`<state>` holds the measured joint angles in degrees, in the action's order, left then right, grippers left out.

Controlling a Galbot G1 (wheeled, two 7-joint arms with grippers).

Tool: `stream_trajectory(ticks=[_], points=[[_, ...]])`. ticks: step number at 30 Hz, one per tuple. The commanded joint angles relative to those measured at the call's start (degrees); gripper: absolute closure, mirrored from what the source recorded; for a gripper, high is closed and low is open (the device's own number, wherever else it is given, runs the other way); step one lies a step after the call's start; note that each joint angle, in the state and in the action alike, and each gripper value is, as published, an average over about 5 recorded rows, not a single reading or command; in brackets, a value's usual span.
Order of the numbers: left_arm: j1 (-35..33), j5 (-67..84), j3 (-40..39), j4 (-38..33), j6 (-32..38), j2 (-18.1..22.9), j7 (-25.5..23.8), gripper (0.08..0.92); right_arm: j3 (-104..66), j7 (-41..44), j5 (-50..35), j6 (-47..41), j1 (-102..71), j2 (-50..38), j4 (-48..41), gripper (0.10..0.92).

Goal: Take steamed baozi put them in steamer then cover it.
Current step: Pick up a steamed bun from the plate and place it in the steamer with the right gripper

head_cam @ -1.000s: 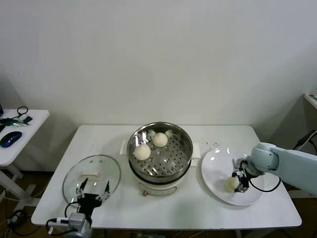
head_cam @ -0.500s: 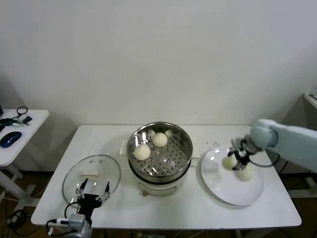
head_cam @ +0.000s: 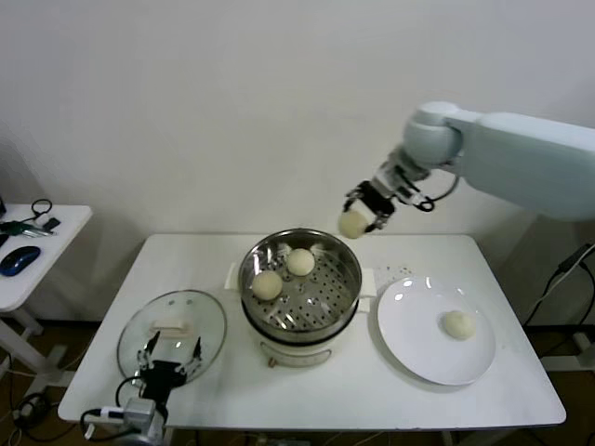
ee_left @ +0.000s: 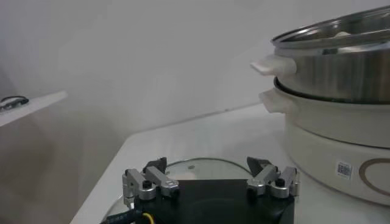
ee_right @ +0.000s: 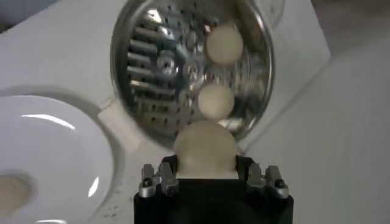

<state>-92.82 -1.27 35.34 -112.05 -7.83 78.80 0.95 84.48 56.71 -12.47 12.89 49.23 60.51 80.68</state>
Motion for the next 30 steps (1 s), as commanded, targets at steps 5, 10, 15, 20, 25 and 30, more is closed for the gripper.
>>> stream_trajectory(ticks=[5, 10, 15, 20, 25, 30], points=[[-0.47, 0.47, 1.01, -1.17, -0.21, 0.12, 0.03, 0.177, 1.90, -4.36, 12.55, 8.03, -9.92, 17.16, 0.71, 0.397], [-0.72, 0.57, 1.20, -1.21, -0.13, 0.20, 0.10, 0.177, 2.67, -4.72, 13.96, 8.33, -13.23, 16.97, -1.06, 0.393], [-0.84, 0.44, 1.14, -1.47, -0.27, 0.54, 0.08, 0.177, 3.22, -4.43, 14.18, 8.60, -14.10, 16.83, -1.89, 0.387], [-0.85, 0.43, 1.26, -1.50, -0.32, 0.55, 0.11, 0.177, 3.28, -3.55, 12.62, 8.61, -13.71, 16.71, -1.51, 0.382], [-1.16, 0.43, 1.27, -1.53, -0.14, 0.57, 0.17, 0.177, 3.64, -2.04, 11.93, 8.65, -13.10, 16.55, -1.53, 0.380], [-1.52, 0.44, 1.27, -1.63, 0.06, 0.68, 0.24, 0.177, 3.93, -0.73, 11.54, 8.52, -12.89, 16.09, -1.30, 0.373]])
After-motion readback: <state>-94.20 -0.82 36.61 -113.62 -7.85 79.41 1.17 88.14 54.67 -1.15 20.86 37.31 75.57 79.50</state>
